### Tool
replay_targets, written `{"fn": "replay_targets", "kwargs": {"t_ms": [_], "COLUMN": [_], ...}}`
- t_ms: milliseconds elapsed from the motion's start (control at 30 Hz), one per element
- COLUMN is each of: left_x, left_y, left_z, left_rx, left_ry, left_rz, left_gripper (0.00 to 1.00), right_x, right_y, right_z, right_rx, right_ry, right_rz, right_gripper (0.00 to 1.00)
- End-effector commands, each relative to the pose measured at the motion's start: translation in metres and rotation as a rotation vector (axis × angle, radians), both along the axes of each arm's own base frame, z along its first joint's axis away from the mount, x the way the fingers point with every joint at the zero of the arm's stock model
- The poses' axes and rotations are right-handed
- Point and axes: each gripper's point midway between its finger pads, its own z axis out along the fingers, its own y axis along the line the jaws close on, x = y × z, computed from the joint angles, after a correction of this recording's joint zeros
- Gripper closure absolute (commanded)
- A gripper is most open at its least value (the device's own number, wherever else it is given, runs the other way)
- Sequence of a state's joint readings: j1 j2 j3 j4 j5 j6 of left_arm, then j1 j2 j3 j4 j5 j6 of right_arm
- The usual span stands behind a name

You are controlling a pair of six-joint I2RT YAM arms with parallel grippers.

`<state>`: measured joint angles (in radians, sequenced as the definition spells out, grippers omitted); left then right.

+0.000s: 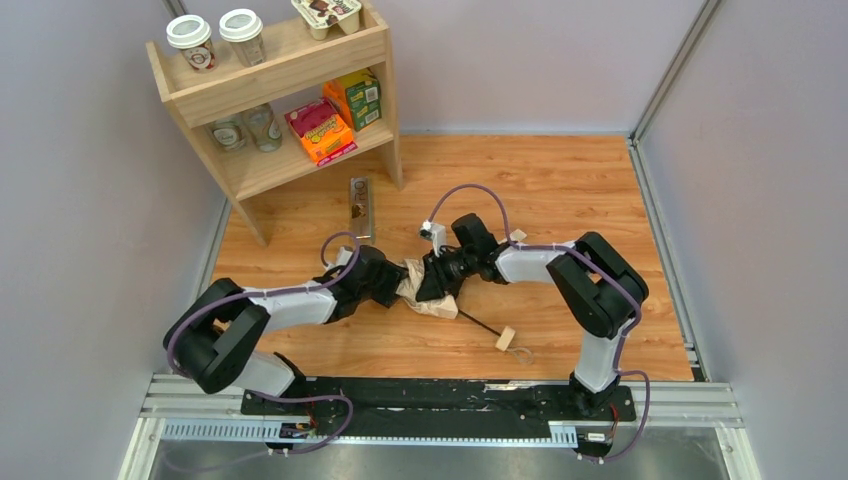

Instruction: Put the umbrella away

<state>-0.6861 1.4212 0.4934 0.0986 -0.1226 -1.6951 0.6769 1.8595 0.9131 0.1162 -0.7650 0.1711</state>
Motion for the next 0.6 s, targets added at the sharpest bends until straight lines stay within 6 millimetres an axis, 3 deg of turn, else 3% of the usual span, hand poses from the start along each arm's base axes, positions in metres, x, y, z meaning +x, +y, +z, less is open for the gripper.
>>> {"fn": "replay_targets", "kwargs": {"t_ms": [0,33,67,100,167,233,367,467,500,533,567], "left_x": [-0.045,-0.054,-0.048,-0.054,-0.055,-0.054,-0.054,-0.059,-0.061,-0.061,-0.063], "left_y": [0.019,0.027,0.02,0.026,0.024,0.022,0.027,0.032,0.033,0.032,0.033], "left_z": [-0.072,-0.083,-0.08,-0.088,-0.088,-0.082,-0.073,-0.068,-0.067,-0.065,-0.065], "left_rx": [0.12,0.13,0.092,0.101,0.091,0.086,0.11,0.129,0.141,0.141,0.149], "left_ry": [0.192,0.214,0.174,0.188,0.172,0.158,0.141,0.166,0.182,0.19,0.209], "left_rz": [-0.05,-0.05,-0.051,-0.046,-0.06,-0.077,-0.081,-0.072,-0.074,-0.078,-0.08], "left_gripper": [0.59,0.73,0.78,0.85,0.94,1.0,1.0,1.0,1.0,1.0,1.0], "right_x": [-0.051,-0.052,-0.052,-0.051,-0.045,-0.039,-0.015,-0.002,0.001,-0.001,-0.002], "right_y": [-0.015,-0.012,-0.009,-0.007,-0.003,-0.002,-0.006,-0.011,-0.012,-0.011,-0.01], "right_z": [-0.035,-0.032,-0.029,-0.024,-0.017,-0.008,0.019,0.053,0.064,0.072,0.078], "right_rx": [-0.23,-0.237,-0.239,-0.234,-0.229,-0.237,-0.294,-0.298,-0.3,-0.305,-0.314], "right_ry": [-0.015,-0.029,-0.045,-0.062,-0.099,-0.113,-0.177,-0.278,-0.328,-0.378,-0.434], "right_rz": [0.138,0.144,0.147,0.146,0.131,0.095,-0.04,-0.123,-0.134,-0.126,-0.12], "right_gripper": [1.0,1.0,1.0,1.0,1.0,0.92,0.45,0.2,0.07,0.0,0.0]}}
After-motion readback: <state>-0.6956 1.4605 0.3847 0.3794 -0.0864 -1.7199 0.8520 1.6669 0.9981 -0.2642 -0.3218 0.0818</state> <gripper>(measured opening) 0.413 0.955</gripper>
